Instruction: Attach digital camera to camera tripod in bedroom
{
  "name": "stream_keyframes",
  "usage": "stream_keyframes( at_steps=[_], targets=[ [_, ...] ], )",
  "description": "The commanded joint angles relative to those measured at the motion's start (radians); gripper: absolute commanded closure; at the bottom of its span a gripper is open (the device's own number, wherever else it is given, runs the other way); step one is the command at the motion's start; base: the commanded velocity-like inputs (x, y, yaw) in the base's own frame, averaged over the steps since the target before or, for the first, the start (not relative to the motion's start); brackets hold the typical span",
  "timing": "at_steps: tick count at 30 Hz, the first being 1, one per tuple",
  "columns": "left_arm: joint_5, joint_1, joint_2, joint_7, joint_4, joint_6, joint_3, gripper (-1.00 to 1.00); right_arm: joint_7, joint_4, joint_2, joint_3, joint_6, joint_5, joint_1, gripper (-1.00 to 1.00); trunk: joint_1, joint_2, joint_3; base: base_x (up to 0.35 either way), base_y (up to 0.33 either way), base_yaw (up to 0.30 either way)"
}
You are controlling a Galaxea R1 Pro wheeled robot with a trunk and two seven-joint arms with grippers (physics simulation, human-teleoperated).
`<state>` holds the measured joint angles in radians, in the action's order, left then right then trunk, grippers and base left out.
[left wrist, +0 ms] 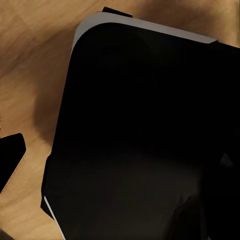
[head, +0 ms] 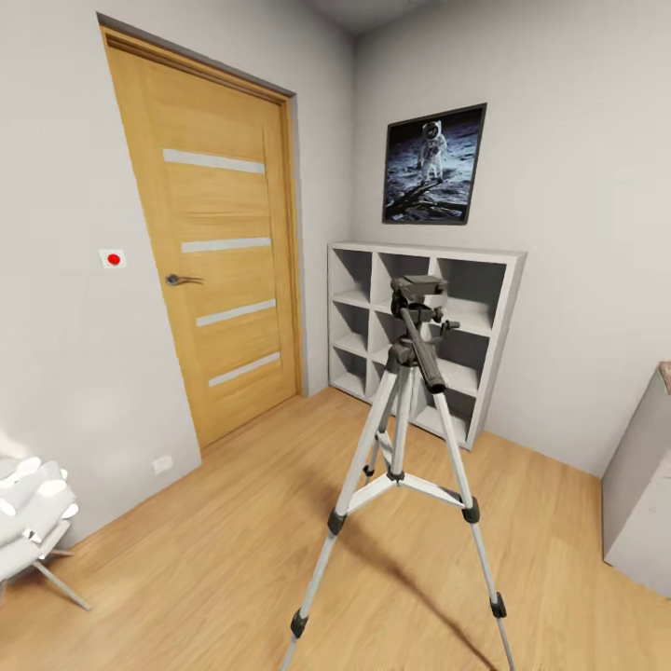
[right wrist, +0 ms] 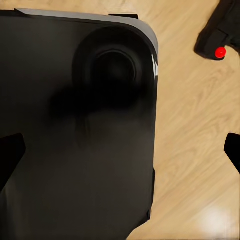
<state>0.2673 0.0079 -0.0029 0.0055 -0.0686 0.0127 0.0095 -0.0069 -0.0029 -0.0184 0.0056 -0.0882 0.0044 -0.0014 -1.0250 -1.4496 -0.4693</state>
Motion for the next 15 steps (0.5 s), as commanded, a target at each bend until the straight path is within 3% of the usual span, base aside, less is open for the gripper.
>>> stream_keyframes(
  at_steps=[1,15],
  targets=[
    [0.005,0.001,0.000,0.001,-0.002,0.001,0.001,-1.00,-0.001,0.000,0.000,0.001,-0.002,0.001,0.000,-1.00,0.000,0.000,-0.001,0.000,0.000,-0.286],
    [0.006,0.001,0.001,0.001,-0.002,0.001,0.001,-1.00,0.000,0.000,0.000,0.002,-0.002,0.003,0.000,-1.00,0.000,0.000,-0.001,0.000,0.000,-0.286]
  ],
)
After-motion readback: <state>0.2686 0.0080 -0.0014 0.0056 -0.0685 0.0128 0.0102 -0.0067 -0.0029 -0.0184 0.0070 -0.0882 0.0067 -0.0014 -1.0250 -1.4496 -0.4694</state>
